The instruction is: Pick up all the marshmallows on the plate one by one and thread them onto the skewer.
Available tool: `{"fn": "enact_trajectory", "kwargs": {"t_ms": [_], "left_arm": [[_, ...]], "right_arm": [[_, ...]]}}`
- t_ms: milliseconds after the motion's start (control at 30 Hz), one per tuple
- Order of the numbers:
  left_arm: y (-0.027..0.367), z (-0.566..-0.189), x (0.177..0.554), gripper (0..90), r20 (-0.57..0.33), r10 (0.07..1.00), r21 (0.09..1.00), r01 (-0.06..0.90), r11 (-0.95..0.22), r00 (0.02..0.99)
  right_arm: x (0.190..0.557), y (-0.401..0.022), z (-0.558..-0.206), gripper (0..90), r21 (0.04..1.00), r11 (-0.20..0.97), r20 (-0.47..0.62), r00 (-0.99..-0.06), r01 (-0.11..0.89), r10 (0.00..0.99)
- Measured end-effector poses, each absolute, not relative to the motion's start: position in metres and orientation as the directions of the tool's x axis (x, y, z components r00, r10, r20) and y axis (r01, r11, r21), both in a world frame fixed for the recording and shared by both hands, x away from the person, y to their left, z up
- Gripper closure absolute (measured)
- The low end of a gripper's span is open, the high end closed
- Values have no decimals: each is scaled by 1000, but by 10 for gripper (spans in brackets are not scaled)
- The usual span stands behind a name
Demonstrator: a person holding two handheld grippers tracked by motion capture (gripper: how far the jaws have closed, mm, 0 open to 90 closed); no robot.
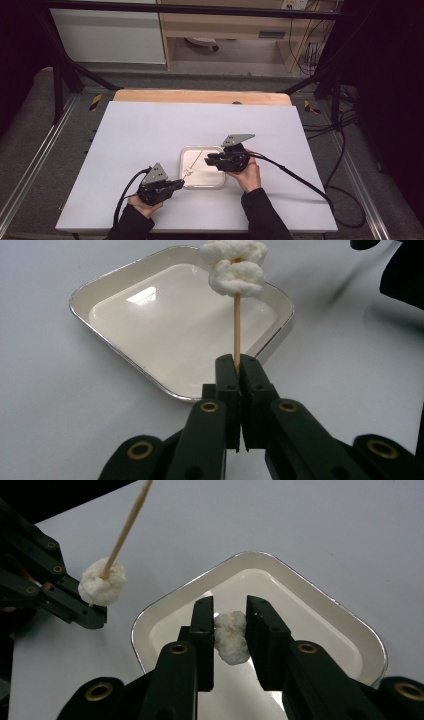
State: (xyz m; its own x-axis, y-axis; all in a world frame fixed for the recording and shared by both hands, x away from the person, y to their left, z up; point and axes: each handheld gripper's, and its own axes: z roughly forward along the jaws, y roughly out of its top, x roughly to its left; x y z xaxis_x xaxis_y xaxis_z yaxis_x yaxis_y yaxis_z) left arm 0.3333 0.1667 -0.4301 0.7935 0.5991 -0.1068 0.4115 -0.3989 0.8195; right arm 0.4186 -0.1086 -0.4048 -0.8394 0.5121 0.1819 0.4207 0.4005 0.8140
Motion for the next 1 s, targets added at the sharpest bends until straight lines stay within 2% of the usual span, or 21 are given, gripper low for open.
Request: {"fn": "enact_trajectory", "kwargs": {"t_ms": [600,1000], "left_arm": [[161,-431,330,877,-103,583,817,403,-413,806],[157,-432,328,877,-97,570,817,392,-423,816]], "right_arm": [[403,-148,-385,753,866,239,281,-823,439,494],[403,-157,-369,758,887,125,345,-818,445,460]]}}
